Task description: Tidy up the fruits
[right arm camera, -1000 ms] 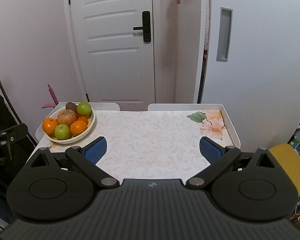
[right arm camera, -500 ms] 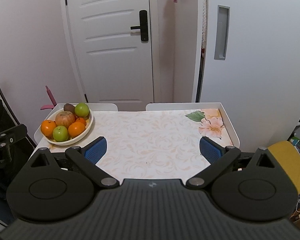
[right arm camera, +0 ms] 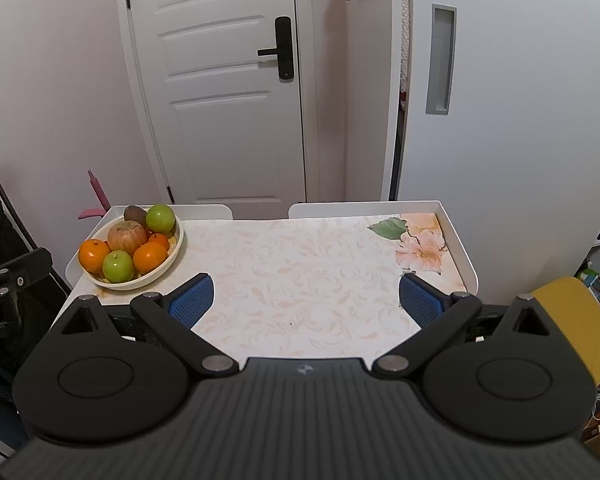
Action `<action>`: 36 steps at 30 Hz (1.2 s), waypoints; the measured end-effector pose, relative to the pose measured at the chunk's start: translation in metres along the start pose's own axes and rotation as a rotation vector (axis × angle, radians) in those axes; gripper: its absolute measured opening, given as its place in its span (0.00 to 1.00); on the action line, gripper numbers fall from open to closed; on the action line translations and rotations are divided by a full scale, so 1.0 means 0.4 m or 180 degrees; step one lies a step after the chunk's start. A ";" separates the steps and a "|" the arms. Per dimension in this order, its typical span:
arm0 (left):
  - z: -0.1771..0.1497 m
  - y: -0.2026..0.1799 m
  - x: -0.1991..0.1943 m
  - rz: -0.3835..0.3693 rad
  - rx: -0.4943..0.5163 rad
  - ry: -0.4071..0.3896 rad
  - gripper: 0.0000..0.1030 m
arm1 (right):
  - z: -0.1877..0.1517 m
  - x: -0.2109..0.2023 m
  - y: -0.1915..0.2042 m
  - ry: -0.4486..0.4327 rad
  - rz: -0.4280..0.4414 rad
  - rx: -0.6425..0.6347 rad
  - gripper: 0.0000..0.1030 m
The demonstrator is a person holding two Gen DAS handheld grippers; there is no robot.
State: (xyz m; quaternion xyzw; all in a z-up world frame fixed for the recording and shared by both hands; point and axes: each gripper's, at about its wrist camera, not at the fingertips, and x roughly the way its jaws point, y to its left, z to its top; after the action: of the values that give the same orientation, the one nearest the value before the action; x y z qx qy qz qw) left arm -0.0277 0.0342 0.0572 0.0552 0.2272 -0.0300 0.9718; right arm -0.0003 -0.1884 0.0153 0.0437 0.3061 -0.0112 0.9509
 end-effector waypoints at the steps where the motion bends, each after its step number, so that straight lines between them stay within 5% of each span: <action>1: 0.000 0.000 0.001 0.0002 -0.0004 0.0002 1.00 | 0.000 0.001 0.000 0.0001 0.0002 0.0003 1.00; 36: 0.006 -0.003 0.032 -0.0101 -0.0060 0.0117 1.00 | 0.012 0.029 0.006 0.0023 0.0021 0.0007 1.00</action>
State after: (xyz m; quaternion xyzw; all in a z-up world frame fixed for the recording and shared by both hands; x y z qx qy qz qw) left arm -0.0154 0.0324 0.0536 0.0430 0.2460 -0.0422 0.9674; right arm 0.0119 -0.1864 0.0127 0.0458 0.3093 -0.0082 0.9498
